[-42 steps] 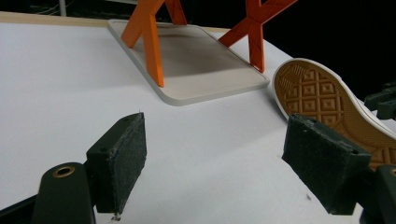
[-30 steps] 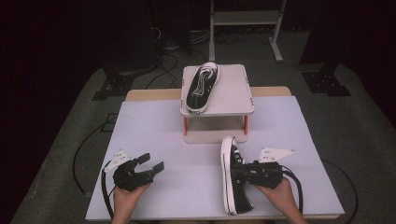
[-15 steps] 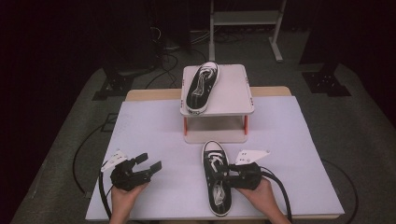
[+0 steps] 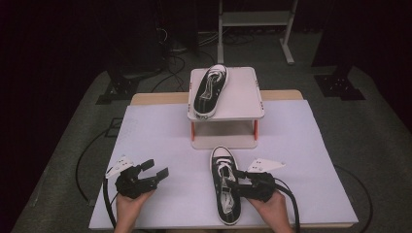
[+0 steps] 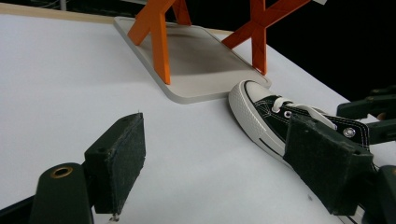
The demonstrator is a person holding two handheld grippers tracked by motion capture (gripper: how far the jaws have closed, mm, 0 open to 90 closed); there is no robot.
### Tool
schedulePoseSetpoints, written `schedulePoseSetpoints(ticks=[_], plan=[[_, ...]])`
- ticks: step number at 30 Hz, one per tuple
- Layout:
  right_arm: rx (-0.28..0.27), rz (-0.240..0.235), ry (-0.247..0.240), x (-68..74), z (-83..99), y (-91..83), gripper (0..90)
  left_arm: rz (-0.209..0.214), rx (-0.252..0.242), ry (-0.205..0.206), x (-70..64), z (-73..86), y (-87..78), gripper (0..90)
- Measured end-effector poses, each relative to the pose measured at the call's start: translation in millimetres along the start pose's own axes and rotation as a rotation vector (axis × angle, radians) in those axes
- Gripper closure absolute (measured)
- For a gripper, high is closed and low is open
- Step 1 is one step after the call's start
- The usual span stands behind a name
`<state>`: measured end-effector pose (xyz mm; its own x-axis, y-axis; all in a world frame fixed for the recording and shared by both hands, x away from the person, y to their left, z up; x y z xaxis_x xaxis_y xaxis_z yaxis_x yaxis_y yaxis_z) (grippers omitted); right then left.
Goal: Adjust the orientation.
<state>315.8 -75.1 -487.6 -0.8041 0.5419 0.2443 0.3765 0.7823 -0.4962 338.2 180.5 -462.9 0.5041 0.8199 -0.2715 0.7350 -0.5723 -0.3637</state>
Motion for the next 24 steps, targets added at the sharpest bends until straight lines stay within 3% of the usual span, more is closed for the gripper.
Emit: schedulePoseSetpoints(ticks=[3,4,5,7,10,13,17,24], plan=[[0.031,-0.025,0.057,-0.9,8.5,4.0,58.3,-0.001,0.000,-0.004,1.4,0.2,-0.1,20.1],[0.028,-0.067,0.075,1.2,9.6,4.7,76.8,0.001,0.000,-0.006,1.5,0.3,0.5,20.1],[0.028,-0.067,0.075,1.2,9.6,4.7,76.8,0.002,0.003,-0.006,1.4,0.6,0.6,20.1],[0.010,-0.075,0.072,-0.1,7.7,1.4,87.1,0.002,0.001,-0.001,0.2,0.5,0.5,20.2],[0.006,-0.088,0.085,-3.5,5.5,-5.3,87.6,0.003,-0.002,-0.004,-0.3,0.0,0.2,20.2],[0.000,-0.052,0.084,-15.2,2.2,-22.6,87.7,0.005,-0.001,-0.002,-0.7,0.1,1.2,20.2],[0.005,-0.054,0.101,-23.9,3.3,-33.5,87.8,0.006,0.005,0.002,-1.6,0.7,1.8,20.2],[0.054,-0.016,0.070,-32.1,2.3,-46.1,87.8,0.009,0.004,0.003,-2.1,0.6,2.4,20.1]])
Point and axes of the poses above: each handheld gripper's, and its own axes: y roughly forward along the jaws, z roughly out of its underside, x roughly to its left, the point moved 10 cm from there along y, roughly forward along the jaws, and after that the axes turned 6 degrees about -z, right-handed, at the moved point
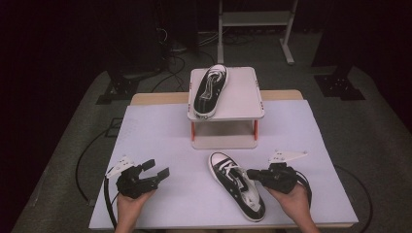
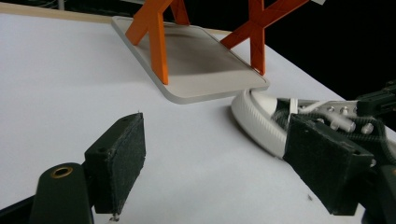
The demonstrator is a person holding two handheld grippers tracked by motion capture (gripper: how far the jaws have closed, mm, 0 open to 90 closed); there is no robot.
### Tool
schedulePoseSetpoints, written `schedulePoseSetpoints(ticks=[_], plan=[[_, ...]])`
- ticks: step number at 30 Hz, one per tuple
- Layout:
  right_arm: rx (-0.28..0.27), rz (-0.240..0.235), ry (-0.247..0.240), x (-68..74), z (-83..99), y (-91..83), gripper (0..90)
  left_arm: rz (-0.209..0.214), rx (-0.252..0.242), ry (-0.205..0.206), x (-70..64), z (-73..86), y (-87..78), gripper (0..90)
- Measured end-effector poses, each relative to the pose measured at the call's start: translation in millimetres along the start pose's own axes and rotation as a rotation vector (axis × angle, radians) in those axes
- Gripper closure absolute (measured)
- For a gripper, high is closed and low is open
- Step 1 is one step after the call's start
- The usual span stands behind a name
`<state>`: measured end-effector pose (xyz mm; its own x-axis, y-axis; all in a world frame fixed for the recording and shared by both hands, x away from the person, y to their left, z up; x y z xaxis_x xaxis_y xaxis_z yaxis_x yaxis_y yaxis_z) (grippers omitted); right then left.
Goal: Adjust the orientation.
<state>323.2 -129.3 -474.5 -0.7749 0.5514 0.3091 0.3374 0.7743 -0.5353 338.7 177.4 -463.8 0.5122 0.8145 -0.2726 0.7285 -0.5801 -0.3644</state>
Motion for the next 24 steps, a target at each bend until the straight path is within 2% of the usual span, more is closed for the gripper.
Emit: schedulePoseSetpoints(ticks=[5,8,12,19,20,21,22,24], plan=[[0.003,0.015,-0.008,-3.8,-1.6,-7.3,87.9,0.000,-0.001,0.002,-1.4,-0.1,0.2,20.1],[0.019,0.041,-0.018,-14.7,-0.4,-19.8,88.4,0.002,0.000,-0.001,-1.7,0.3,0.8,20.1],[0.017,0.045,0.004,-25.8,1.2,-27.6,88.4,0.004,0.004,0.002,-2.7,1.0,1.7,20.1],[-0.007,0.028,0.007,-21.8,3.8,-26.0,86.2,0.008,0.009,0.007,-3.9,2.2,4.3,20.1],[-0.022,0.006,0.010,-19.2,4.6,-25.5,80.7,0.007,0.011,0.010,-4.3,2.4,4.6,20.1],[-0.029,-0.012,0.029,-17.3,5.8,-24.9,70.8,0.007,0.010,0.012,-4.7,2.3,4.8,20.0],[-0.035,-0.011,0.039,-16.4,6.1,-24.5,63.0,0.006,0.006,0.011,-5.3,2.0,5.0,20.1],[-0.039,-0.048,0.060,-11.0,7.0,-23.6,53.7,0.007,0.007,0.013,-5.7,2.2,4.8,20.1]])
Point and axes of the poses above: each handheld gripper's, and its own axes: y roughly forward along the jaws, z roughly out of its underside, x roughly to its left, the point moved 10 cm from there along y, roughly forward along the jaws, and after that the axes turned 6 degrees about -z, right-handed, at the moved point
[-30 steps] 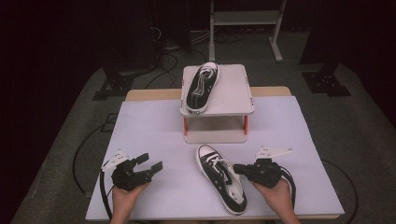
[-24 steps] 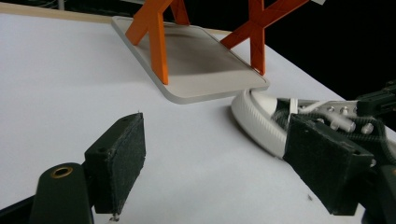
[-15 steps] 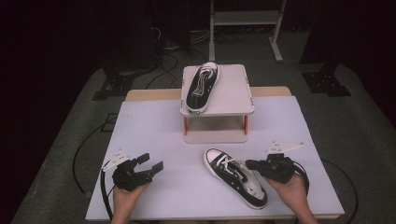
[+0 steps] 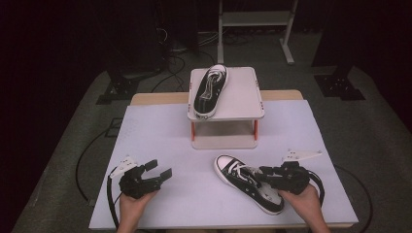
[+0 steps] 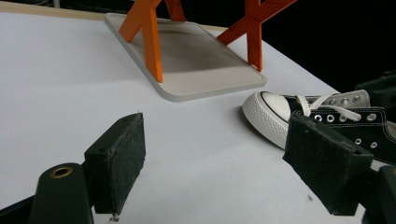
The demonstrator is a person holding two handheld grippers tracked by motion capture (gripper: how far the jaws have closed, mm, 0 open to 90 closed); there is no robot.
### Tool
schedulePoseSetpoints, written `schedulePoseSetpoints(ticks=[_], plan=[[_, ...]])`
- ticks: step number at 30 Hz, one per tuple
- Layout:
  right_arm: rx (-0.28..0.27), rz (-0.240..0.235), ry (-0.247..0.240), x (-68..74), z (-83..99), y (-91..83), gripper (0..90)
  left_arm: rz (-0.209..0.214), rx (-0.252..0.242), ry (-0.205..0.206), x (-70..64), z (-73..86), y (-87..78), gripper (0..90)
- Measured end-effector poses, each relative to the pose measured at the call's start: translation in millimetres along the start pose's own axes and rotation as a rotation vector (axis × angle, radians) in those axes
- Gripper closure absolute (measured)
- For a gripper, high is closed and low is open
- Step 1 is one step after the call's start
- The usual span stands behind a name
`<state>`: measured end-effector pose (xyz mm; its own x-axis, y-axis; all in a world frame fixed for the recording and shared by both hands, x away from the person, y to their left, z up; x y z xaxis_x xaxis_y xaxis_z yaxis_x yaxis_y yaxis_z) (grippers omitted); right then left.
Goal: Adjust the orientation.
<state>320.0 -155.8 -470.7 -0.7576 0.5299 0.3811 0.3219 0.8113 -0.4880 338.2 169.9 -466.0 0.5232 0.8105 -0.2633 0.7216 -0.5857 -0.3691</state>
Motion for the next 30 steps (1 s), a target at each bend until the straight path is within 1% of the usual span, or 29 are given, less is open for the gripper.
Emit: schedulePoseSetpoints(ticks=[4,6,8,9,10,11,13,15,16,17,18,20,22,23,24,25,29,30], plan=[[0.004,-0.024,0.015,8.1,1.8,3.3,36.1,-0.002,0.002,0.004,0.5,0.7,-0.5,20.1],[0.008,-0.014,0.021,11.1,2.3,5.1,25.5,-0.004,0.004,0.000,0.9,1.1,-0.4,20.1],[0.012,-0.029,0.023,15.3,2.7,7.1,24.6,-0.005,0.007,0.003,1.4,1.6,-0.2,20.1],[0.018,-0.015,0.015,16.2,3.1,7.7,24.5,-0.005,0.008,0.006,1.4,1.8,-0.1,20.1],[0.025,0.012,-0.002,15.3,3.5,8.9,24.4,-0.005,0.009,0.006,1.3,1.8,0.3,20.2],[0.038,0.040,-0.015,14.1,4.6,11.3,26.2,-0.006,0.009,0.006,1.2,1.9,0.5,20.1],[0.044,0.065,-0.030,12.6,5.5,14.3,30.4,-0.007,0.009,0.007,1.0,2.2,0.7,20.1],[0.065,0.101,-0.046,10.1,7.8,19.6,33.9,-0.008,0.008,0.008,1.1,2.6,1.1,20.1],[0.079,0.113,-0.061,8.8,9.4,22.6,39.1,-0.008,0.009,0.006,1.2,3.1,0.9,20.1],[0.087,0.121,-0.066,8.0,9.9,23.8,41.7,-0.008,0.011,0.010,1.7,3.6,0.7,20.1],[0.084,0.134,-0.069,7.3,9.1,22.9,46.7,-0.008,0.010,0.006,1.7,4.1,0.7,20.1],[0.116,0.168,-0.103,3.4,11.4,22.0,58.6,-0.003,0.013,0.007,1.9,5.4,0.3,20.1],[0.134,0.154,-0.105,1.7,14.7,23.9,68.9,-0.004,0.012,0.004,2.4,6.0,-0.1,20.2],[0.144,0.143,-0.112,1.0,16.4,24.8,72.0,-0.006,0.012,0.004,3.5,6.2,-0.2,20.2],[0.147,0.136,-0.089,0.4,17.0,25.4,75.1,-0.006,0.010,-0.001,3.9,6.2,-0.1,20.2],[0.150,0.124,-0.054,-0.4,17.2,25.3,77.7,-0.006,0.012,0.000,4.8,6.5,0.0,20.2],[0.149,0.056,-0.012,-3.8,16.8,23.6,82.6,-0.012,0.011,0.005,6.6,6.4,-0.5,20.2],[0.148,0.041,0.008,-4.3,16.6,22.8,83.3,-0.012,0.008,0.004,6.4,6.1,-0.7,20.2]])
Point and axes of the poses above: each handheld gripper's, and its own axes: y roughly forward along the jaws, z roughly out of its underside, x roughly to its left, the point moved 10 cm from there along y, roughly forward along the jaws, and after that the axes turned 6 degrees about -z, right-handed, at the moved point
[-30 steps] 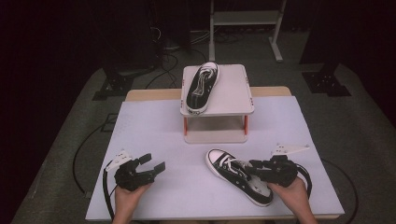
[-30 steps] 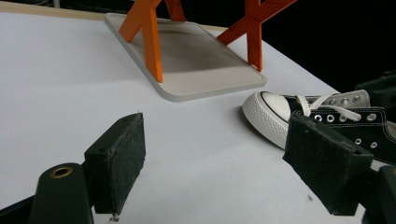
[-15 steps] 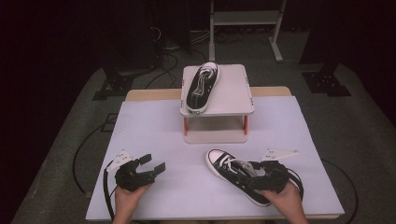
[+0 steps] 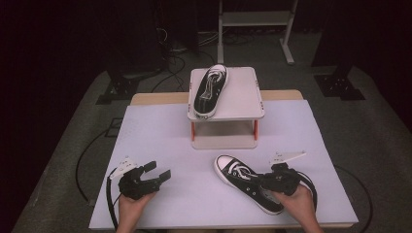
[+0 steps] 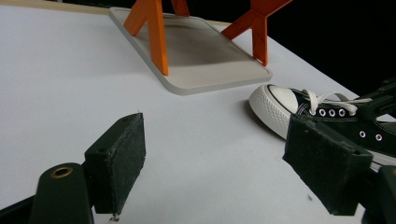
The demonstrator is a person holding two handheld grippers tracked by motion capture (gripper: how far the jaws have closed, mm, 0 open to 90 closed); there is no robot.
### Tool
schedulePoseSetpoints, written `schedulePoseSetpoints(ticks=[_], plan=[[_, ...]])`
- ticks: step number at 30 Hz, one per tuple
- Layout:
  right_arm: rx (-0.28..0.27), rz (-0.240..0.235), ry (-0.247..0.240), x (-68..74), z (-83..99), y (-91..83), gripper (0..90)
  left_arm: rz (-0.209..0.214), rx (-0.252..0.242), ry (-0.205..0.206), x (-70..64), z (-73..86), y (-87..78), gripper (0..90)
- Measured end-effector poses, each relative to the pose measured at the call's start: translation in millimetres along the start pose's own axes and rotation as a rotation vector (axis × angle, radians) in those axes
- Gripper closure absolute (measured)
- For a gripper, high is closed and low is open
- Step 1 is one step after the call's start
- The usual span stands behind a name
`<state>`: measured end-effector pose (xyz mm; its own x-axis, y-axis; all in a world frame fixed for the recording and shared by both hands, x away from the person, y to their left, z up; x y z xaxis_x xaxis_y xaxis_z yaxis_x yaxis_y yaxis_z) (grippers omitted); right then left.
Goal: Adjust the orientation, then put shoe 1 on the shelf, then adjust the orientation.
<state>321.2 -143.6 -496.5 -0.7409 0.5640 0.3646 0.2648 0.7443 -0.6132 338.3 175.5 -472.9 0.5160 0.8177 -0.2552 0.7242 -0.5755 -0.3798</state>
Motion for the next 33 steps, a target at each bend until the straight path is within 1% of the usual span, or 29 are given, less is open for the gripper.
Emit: schedulePoseSetpoints(ticks=[1,2,5,8,10,12,15,17,19,26,33], plan=[[0.003,-0.006,0.003,-0.3,-0.2,-0.1,83.5,-0.001,-0.001,-0.001,-0.1,-0.1,0.0,20.2],[0.007,-0.003,-0.005,0.1,-0.5,-0.1,83.9,-0.001,-0.002,-0.001,-0.1,-0.3,0.0,20.2],[0.018,0.016,-0.021,0.7,-1.8,-0.4,84.4,-0.001,0.000,0.000,0.5,0.0,0.4,20.2],[0.021,0.012,-0.002,0.8,-3.0,-1.2,84.6,0.001,0.000,-0.004,1.0,0.1,0.4,20.2],[0.022,0.000,0.017,0.7,-3.8,-2.0,84.7,0.000,-0.005,-0.009,1.8,-0.6,-0.5,20.2],[0.019,-0.031,0.040,1.4,-5.2,-1.9,84.8,-0.005,-0.008,-0.010,3.5,-1.2,-1.5,20.2],[0.013,-0.064,0.063,3.8,-9.3,-4.5,84.9,-0.007,-0.010,-0.019,5.4,-1.4,-1.8,20.2],[0.014,-0.079,0.071,5.1,-11.9,-8.7,84.9,-0.008,-0.010,-0.017,6.2,-1.3,-1.9,20.2],[0.005,-0.083,0.071,6.4,-14.6,-12.7,84.9,-0.008,-0.009,-0.018,6.2,-1.2,-1.8,20.2],[-0.029,-0.082,0.075,7.7,-24.4,-33.1,84.8,-0.006,-0.011,-0.013,4.8,-1.5,-2.6,20.3],[-0.059,-0.083,0.067,16.0,-37.3,-55.9,84.8,-0.008,-0.011,-0.013,5.0,-0.9,-2.9,20.2]])
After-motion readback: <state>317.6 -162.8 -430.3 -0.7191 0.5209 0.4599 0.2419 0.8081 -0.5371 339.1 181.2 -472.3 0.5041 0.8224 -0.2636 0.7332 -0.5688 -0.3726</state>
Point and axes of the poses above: each handheld gripper's, and its own axes: y roughly forward along the jaws, z roughly out of its underside, x roughly to its left, the point moved 10 cm from there along y, roughly forward along the jaws, and after that the axes turned 6 degrees about -z, right-handed, at the moved point
